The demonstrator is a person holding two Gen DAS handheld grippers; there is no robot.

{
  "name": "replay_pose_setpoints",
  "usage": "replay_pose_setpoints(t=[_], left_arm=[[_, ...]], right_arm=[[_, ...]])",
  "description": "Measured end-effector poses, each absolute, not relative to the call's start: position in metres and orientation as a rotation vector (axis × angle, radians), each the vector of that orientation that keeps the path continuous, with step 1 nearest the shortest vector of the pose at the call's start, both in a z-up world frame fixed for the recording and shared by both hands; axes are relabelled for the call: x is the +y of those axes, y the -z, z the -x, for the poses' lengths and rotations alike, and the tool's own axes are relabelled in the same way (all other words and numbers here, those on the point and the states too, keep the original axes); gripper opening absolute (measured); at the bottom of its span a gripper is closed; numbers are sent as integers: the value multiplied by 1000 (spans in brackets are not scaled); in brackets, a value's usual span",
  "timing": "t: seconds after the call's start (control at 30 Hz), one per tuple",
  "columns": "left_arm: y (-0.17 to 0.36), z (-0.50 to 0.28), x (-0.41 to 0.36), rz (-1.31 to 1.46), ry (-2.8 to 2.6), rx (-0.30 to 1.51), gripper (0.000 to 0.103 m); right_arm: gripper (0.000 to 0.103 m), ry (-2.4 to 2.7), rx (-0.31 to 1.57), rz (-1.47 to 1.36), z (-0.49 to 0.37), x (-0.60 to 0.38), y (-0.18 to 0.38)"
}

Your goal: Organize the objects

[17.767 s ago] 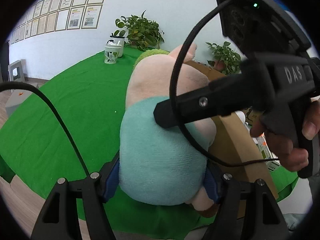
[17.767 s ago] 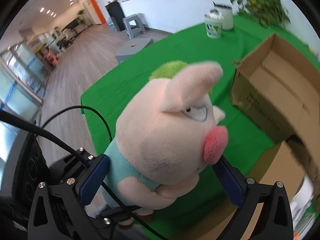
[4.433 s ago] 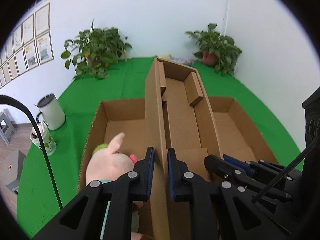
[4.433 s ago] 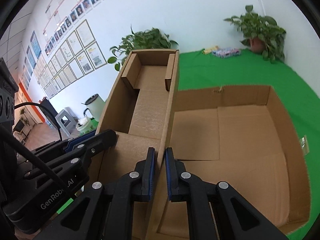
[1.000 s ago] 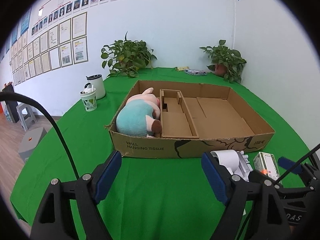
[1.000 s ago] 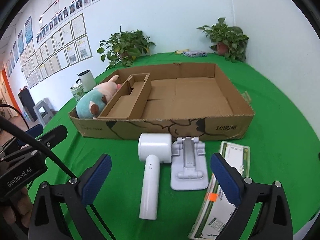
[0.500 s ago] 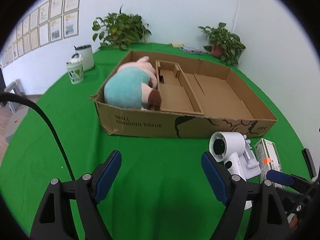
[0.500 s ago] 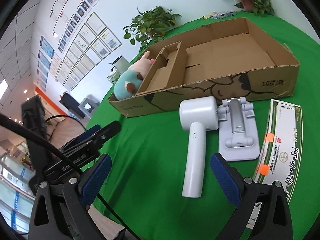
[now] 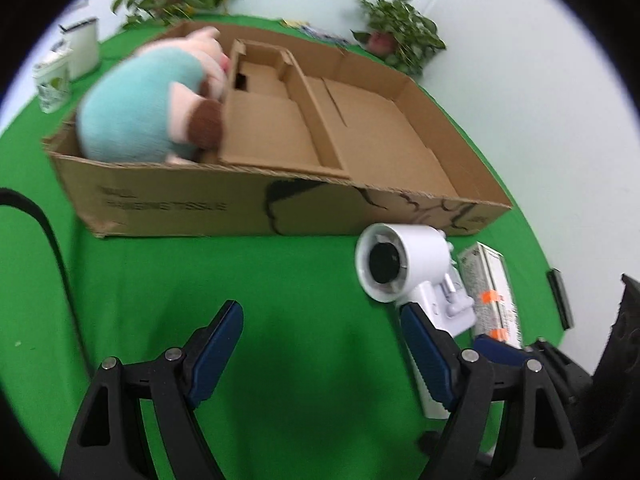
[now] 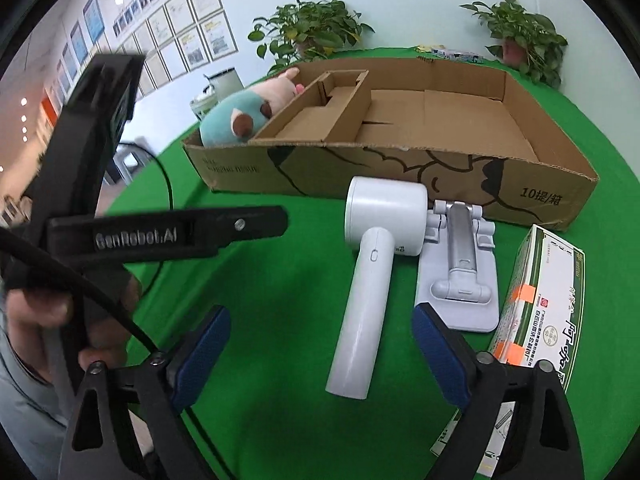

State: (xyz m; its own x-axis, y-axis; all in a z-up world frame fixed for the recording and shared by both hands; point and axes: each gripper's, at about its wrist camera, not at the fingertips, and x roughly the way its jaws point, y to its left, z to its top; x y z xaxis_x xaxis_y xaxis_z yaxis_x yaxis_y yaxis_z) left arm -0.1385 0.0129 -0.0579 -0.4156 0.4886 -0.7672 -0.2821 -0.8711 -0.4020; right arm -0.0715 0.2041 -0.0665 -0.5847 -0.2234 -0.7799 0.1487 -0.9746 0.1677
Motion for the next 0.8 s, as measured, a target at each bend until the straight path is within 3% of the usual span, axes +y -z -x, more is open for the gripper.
replay_pose_setpoints(t=[0.07, 0.3, 0.57, 0.8], left_arm=[[66, 146, 20, 1378, -2212, -308, 80], [79, 145, 40, 1413, -2106, -296, 79], [81, 114, 39, 1419, -2075, -328, 79], [81, 106, 40, 1449, -2035, -413, 79]], right_arm=[[79, 2617, -88, -1344, 74, 200, 75], [33, 2608, -31, -1448, 82, 200, 100], [26, 2595, -109, -1431, 51, 209, 107], [30, 2538, -202, -1464, 45, 214, 106]])
